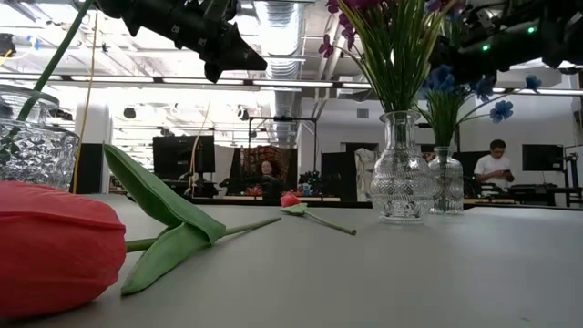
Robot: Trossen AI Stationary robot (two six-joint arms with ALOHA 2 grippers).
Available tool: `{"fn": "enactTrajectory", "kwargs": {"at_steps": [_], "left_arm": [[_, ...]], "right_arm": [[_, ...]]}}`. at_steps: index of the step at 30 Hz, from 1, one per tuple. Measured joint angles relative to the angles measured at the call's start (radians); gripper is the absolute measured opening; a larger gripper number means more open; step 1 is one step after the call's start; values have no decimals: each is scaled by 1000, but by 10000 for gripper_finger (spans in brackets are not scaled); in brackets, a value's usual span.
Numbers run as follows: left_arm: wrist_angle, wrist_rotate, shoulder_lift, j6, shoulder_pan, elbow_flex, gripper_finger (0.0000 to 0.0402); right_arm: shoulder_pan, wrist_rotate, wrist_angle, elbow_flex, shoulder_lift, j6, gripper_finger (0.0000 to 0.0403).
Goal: Sort flowers into vase by color
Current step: Put the blue flowers into the top transparent vase
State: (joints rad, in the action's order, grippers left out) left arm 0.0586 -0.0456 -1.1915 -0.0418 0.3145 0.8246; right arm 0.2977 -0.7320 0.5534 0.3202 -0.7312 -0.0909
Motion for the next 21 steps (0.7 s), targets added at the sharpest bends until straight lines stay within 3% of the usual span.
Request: {"fn": "enactTrajectory", "kwargs": {"at_steps": [8, 17, 21], "left_arm": [[0, 0, 0, 0, 0, 0, 0], [0, 0, 0, 2, 0, 0, 0], [0, 1, 0, 2, 0, 0, 0]], "right_arm": [[72, 69, 91, 0, -62, -40, 17], [83, 91, 143, 1, -101, -76, 17], [76, 157, 144, 1, -101, -77, 17]]}}
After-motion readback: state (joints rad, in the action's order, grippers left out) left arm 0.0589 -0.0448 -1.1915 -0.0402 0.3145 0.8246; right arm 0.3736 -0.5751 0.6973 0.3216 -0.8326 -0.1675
